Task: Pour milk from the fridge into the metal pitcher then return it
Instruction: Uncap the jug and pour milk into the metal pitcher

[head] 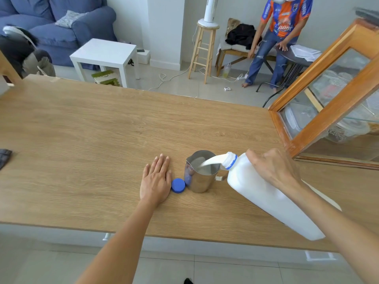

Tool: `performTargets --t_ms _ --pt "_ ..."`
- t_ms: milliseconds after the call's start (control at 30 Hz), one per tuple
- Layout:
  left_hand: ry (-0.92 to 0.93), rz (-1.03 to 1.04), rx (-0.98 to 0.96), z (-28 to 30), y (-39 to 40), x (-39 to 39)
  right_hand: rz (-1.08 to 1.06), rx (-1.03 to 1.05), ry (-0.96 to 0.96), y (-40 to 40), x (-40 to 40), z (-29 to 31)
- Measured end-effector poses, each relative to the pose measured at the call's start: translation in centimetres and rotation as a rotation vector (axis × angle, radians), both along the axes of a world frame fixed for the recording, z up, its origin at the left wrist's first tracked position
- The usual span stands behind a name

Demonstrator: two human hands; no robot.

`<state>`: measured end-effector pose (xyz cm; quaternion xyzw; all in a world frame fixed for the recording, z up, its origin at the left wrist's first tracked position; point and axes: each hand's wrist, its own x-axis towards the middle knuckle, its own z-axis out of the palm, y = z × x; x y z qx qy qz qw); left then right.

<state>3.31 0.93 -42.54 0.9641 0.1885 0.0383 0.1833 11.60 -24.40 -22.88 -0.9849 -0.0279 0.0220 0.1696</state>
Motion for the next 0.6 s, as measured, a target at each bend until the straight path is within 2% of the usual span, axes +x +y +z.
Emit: performTargets --t_ms 600 --pt "-0.008 0.008 -0.007 0.03 -0.04 0.03 0.002 -0.028 0.001 -0.04 -0.15 0.36"
